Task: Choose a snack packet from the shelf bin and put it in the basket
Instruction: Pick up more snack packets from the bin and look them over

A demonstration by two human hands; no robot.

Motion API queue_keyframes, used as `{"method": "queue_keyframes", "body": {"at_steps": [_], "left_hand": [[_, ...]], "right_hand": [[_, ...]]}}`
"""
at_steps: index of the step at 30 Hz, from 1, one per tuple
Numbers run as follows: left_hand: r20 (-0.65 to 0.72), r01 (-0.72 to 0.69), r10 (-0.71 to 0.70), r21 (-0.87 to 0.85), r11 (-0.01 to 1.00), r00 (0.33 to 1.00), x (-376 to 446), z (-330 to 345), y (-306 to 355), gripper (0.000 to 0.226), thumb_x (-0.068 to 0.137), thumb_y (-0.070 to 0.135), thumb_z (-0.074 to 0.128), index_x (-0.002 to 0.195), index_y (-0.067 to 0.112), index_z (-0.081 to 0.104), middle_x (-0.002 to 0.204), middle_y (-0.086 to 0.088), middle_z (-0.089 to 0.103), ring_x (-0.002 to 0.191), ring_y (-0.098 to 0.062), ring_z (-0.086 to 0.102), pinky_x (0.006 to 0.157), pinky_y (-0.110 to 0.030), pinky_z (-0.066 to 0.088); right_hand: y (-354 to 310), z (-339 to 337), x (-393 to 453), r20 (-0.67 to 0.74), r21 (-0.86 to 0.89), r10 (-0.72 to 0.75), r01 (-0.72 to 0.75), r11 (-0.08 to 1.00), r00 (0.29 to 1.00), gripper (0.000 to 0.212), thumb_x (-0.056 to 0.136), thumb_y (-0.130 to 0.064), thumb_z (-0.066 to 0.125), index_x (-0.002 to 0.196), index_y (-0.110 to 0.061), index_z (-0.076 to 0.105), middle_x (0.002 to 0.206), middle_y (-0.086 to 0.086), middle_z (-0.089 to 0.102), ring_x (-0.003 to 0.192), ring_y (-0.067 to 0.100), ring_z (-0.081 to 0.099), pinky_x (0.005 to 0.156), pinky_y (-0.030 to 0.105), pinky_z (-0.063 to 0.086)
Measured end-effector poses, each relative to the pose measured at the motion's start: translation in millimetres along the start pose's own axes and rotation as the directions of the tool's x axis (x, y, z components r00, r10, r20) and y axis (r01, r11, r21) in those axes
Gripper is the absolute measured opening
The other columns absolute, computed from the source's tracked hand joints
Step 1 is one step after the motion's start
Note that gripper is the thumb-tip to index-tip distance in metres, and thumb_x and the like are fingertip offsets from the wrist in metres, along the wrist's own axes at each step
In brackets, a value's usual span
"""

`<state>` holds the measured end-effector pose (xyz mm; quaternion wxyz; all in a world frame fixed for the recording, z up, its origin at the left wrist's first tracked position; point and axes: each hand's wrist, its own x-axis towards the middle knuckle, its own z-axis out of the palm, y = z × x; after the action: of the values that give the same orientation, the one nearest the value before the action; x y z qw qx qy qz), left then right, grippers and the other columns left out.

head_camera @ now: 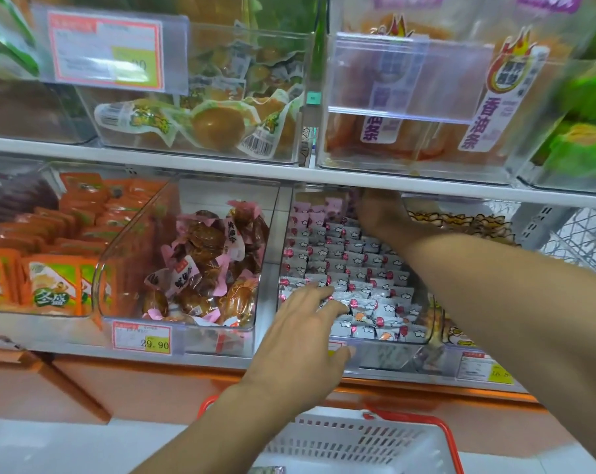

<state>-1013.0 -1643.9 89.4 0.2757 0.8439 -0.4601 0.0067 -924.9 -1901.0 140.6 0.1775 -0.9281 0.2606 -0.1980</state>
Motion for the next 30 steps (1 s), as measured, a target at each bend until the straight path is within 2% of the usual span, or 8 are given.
{"method": "queue_keyframes", "body": {"at_steps": [5, 8, 10, 13, 17, 23, 26, 30], "left_hand": [[0.002, -0.004, 0.004, -0.038, 0.999, 1.000, 0, -4, 0, 0.056, 0.093, 0.048, 0.066, 0.143, 0.033, 0.046, 0.156, 0.014, 0.030, 0.147, -0.006, 0.018, 0.114, -0.018, 0.008], [-0.001, 0.007, -0.007, -0.055, 0.998, 1.000, 0, -5, 1, 0.056, 0.093, 0.050, 0.065, 0.143, 0.033, 0.046, 0.156, 0.013, 0.030, 0.146, -0.005, 0.018, 0.115, -0.019, 0.011], [-0.001, 0.013, -0.013, -0.058, 0.998, 1.000, 0, -5, 2, 0.056, 0.093, 0.051, 0.064, 0.143, 0.032, 0.046, 0.157, 0.013, 0.030, 0.147, -0.004, 0.017, 0.115, -0.018, 0.009], [-0.003, 0.016, -0.016, -0.047, 0.999, 1.000, -1, -5, 4, 0.057, 0.094, 0.051, 0.064, 0.144, 0.031, 0.046, 0.157, 0.012, 0.031, 0.147, -0.004, 0.013, 0.113, -0.017, 0.005], [0.001, 0.025, -0.025, -0.046, 0.999, 1.000, -2, -5, 4, 0.058, 0.093, 0.050, 0.065, 0.144, 0.031, 0.047, 0.157, 0.012, 0.031, 0.148, -0.006, 0.016, 0.116, -0.020, 0.009], [0.003, 0.034, -0.034, -0.054, 0.998, 0.999, 0, -4, 3, 0.057, 0.093, 0.052, 0.065, 0.143, 0.033, 0.047, 0.159, 0.014, 0.030, 0.149, -0.005, 0.013, 0.112, -0.019, 0.006], [-0.003, 0.041, -0.041, -0.053, 0.998, 0.999, 2, -5, 3, 0.058, 0.092, 0.054, 0.065, 0.143, 0.034, 0.047, 0.158, 0.014, 0.030, 0.148, -0.004, 0.014, 0.112, -0.020, 0.007], [0.000, 0.045, -0.045, -0.048, 0.998, 0.999, 3, -4, 3, 0.058, 0.091, 0.052, 0.066, 0.143, 0.034, 0.047, 0.158, 0.013, 0.031, 0.148, -0.004, 0.014, 0.111, -0.020, 0.007]], "right_hand": [[-1, -8, -7, -0.034, 0.066, -0.009, 0.011, 0.998, 0.999, 0.019, 0.106, -0.009, 0.043, 0.095, -0.008, 0.059, 0.103, 0.012, 0.063, 0.098, 0.024, 0.057, 0.093, 0.037, 0.049], [3, -19, -15, 0.001, 0.035, -0.061, 0.061, 0.998, 0.998, 0.021, 0.104, -0.005, 0.046, 0.113, -0.003, 0.065, 0.115, 0.018, 0.066, 0.113, 0.033, 0.061, 0.102, 0.044, 0.048], [5, -24, -20, -0.012, 0.093, -0.097, 0.098, 0.991, 0.995, 0.019, 0.100, 0.001, 0.047, 0.108, -0.001, 0.065, 0.114, 0.019, 0.066, 0.112, 0.037, 0.060, 0.102, 0.047, 0.047], [2, -22, -25, 0.060, -0.036, -0.150, 0.153, 0.988, 0.987, 0.024, 0.096, -0.002, 0.052, 0.118, -0.005, 0.062, 0.121, 0.019, 0.063, 0.117, 0.039, 0.057, 0.102, 0.046, 0.046], [1, -18, -28, 0.142, -0.067, -0.196, 0.207, 0.976, 0.970, 0.047, 0.096, -0.012, 0.062, 0.142, -0.011, 0.050, 0.141, 0.013, 0.057, 0.129, 0.032, 0.053, 0.102, 0.029, 0.040], [-1, -14, -17, 0.123, -0.012, -0.079, 0.081, 0.997, 0.989, 0.024, 0.098, -0.006, 0.057, 0.118, -0.007, 0.069, 0.126, 0.010, 0.066, 0.115, 0.026, 0.060, 0.082, 0.022, 0.041], [-5, -12, -14, 0.110, -0.064, -0.104, 0.111, 0.992, 0.989, 0.022, 0.099, -0.003, 0.048, 0.112, -0.004, 0.066, 0.113, 0.015, 0.065, 0.109, 0.033, 0.060, 0.079, 0.030, 0.040], [-7, -14, -7, 0.136, -0.083, -0.190, 0.202, 0.976, 0.972, 0.026, 0.100, -0.003, 0.047, 0.113, -0.019, 0.061, 0.103, 0.002, 0.053, 0.100, 0.026, 0.054, 0.082, 0.031, 0.038]]}}
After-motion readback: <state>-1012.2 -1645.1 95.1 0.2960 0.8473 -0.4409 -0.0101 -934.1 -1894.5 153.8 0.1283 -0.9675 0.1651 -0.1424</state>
